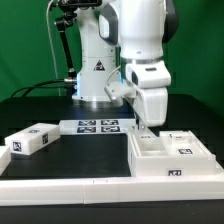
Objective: Assemble cabinet
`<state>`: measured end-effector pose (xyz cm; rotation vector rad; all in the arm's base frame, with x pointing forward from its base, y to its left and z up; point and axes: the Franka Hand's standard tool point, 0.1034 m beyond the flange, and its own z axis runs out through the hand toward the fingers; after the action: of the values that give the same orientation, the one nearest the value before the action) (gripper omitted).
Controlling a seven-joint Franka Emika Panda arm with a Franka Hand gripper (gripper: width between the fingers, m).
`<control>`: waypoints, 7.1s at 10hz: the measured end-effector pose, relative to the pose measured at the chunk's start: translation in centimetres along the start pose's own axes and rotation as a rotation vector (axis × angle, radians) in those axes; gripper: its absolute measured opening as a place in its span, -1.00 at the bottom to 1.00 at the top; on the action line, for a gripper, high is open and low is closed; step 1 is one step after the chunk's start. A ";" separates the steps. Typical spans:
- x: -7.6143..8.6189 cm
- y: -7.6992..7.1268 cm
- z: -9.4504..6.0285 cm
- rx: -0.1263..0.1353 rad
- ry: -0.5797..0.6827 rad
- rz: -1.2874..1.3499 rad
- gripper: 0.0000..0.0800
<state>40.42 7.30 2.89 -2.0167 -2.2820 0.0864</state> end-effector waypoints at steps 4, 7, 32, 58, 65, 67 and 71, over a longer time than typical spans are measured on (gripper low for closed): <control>-0.3 0.1 -2.3 0.001 -0.030 0.092 -0.83; -1.8 1.7 -3.4 -0.016 -0.030 0.126 -0.83; -1.8 6.0 -3.8 -0.094 0.004 0.169 -0.83; -3.2 16.8 -5.2 -0.127 0.033 0.192 -0.82; -3.6 15.7 -5.4 -0.086 0.012 0.079 -0.19; -3.8 14.4 -6.3 -0.110 0.004 0.087 0.20; -2.7 8.9 -8.0 -0.224 0.017 0.336 0.98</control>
Offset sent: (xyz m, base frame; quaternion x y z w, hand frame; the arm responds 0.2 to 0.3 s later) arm 0.0038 -0.0041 0.0253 0.0138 -0.0099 0.0483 0.9987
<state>50.42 5.53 9.82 -2.4846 -1.9978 -0.1699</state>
